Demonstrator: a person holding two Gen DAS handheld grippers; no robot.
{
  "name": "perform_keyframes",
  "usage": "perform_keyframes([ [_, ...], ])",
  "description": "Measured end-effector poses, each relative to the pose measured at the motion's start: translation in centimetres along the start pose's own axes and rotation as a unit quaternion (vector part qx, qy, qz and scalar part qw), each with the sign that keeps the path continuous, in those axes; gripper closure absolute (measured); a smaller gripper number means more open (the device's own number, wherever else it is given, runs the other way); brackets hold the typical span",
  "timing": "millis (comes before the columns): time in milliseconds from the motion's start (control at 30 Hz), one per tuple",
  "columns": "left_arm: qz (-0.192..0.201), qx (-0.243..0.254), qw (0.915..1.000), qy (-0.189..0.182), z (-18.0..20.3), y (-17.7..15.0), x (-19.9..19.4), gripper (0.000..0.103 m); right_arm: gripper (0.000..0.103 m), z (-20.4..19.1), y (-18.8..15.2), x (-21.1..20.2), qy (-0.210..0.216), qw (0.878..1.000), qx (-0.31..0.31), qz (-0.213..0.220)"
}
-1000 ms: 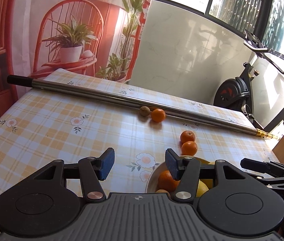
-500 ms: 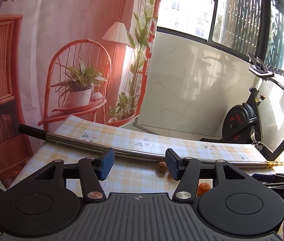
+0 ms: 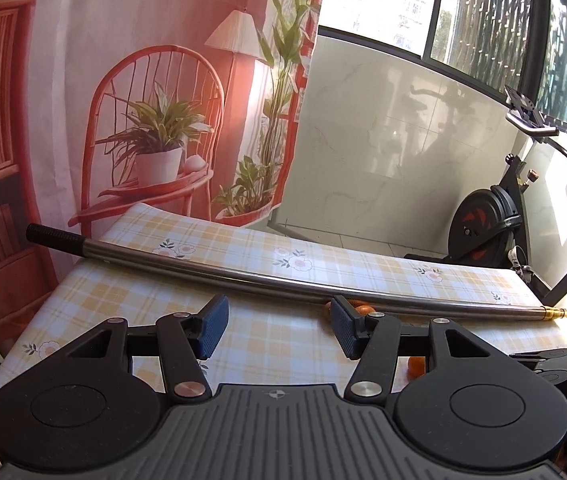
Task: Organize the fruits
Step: 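Withdraw both tools from the plate toward the loose fruit, then grasp an orange tangerine with the right tool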
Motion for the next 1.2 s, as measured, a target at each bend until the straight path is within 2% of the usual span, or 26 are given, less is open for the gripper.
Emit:
perform_keyframes([
  [233, -0.021, -0.002, 0.9998, -0.001, -0.3, -0.5, 1.8, 0.044, 0.057, -0.1, -0.1, 2.7, 0.017, 0.999, 0.017, -0.044],
  [667, -0.056, 0.009, 0.9982, -0.022, 0.9, -1.5, 5.0, 0.044, 0.066, -0.1, -0.1, 4.9, 0.014, 0.996, 0.034, -0.079],
  [800, -0.063, -0.007, 0.9975, -0.032, 1.1, -1.0, 6.3, 0.044, 0.066, 0.1, -0.3, 4.4, 0.017, 0.996, 0.041, -0.073],
  [1000, -0.061, -0.032, 0.9967, -0.044, 2.1, 0.7, 8.8, 0.046, 0.066, 1.4, -0.8, 2.3, 0.015, 0.997, 0.06, -0.037],
  [1133, -0.094, -0.061, 0.9922, -0.055, 2.8, 1.1, 12.2, 0.046, 0.066, 2.8, -1.1, 0.7, 0.0, 0.997, 0.078, -0.008],
  [1200, -0.114, -0.086, 0.9882, -0.055, 2.8, 1.1, 14.3, 0.049, 0.066, 3.5, -1.2, 0.1, -0.009, 0.996, 0.085, 0.003],
])
Point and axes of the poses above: each gripper's, at about its wrist camera, not at the fingertips, and x roughly the way its jaws point, z to its right, y to its top, the point moved 3 cm from there along x, roughly the way its jaws point, and after that the axes turned 8 degrees about -x, right-handed, at the moved point
